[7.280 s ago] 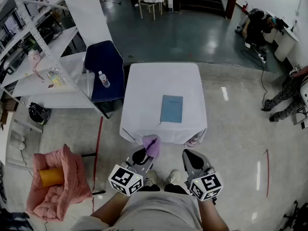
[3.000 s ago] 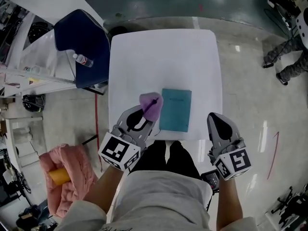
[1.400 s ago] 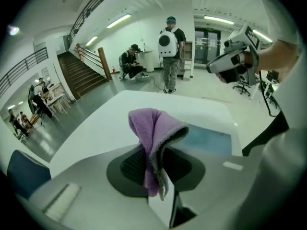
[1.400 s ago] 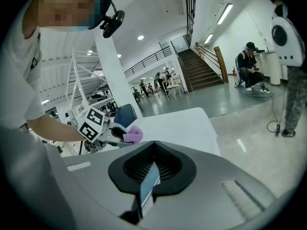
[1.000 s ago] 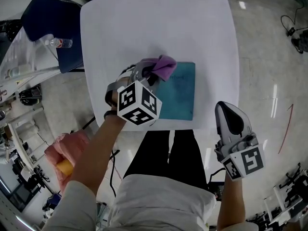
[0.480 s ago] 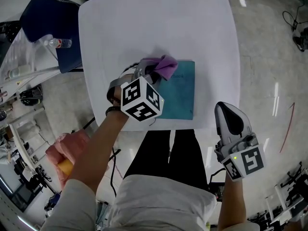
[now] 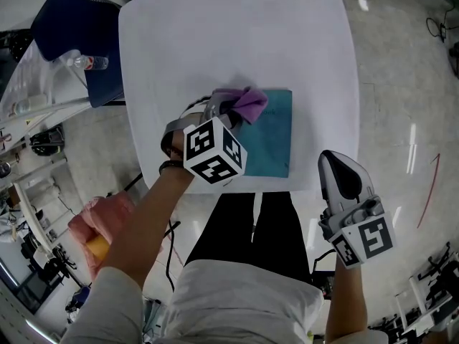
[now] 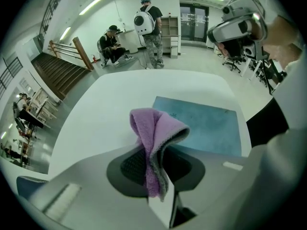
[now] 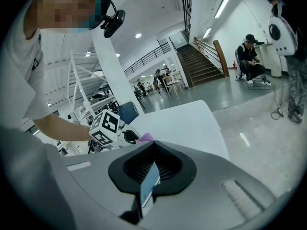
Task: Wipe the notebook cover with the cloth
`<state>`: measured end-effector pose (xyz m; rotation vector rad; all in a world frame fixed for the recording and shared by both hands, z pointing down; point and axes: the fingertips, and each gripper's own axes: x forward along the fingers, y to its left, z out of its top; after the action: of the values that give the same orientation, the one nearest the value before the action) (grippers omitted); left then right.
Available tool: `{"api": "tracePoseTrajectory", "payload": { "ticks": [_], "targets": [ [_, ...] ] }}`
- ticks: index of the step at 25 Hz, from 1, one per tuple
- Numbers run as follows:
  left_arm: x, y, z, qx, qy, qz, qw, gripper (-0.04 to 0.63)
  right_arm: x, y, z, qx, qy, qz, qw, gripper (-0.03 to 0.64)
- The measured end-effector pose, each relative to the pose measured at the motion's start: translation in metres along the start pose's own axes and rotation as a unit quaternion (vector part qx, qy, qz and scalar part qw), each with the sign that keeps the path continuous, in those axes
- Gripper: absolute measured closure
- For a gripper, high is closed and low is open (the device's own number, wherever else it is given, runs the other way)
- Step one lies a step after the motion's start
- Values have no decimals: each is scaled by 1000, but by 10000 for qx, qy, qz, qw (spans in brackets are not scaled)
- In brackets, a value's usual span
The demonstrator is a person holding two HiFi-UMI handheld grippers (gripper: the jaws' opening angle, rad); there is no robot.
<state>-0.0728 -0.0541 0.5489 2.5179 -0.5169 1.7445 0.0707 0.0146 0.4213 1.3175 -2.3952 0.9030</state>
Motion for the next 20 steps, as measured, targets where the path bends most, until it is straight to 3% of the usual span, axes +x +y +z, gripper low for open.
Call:
{"api": "tracePoseTrajectory", "payload": {
  "ticks": [20],
  "targets": [
    [-13,-61,-12,-97,90,-226,9997,517,-2,8,-5,26,-32,82,10000,603]
  ]
}}
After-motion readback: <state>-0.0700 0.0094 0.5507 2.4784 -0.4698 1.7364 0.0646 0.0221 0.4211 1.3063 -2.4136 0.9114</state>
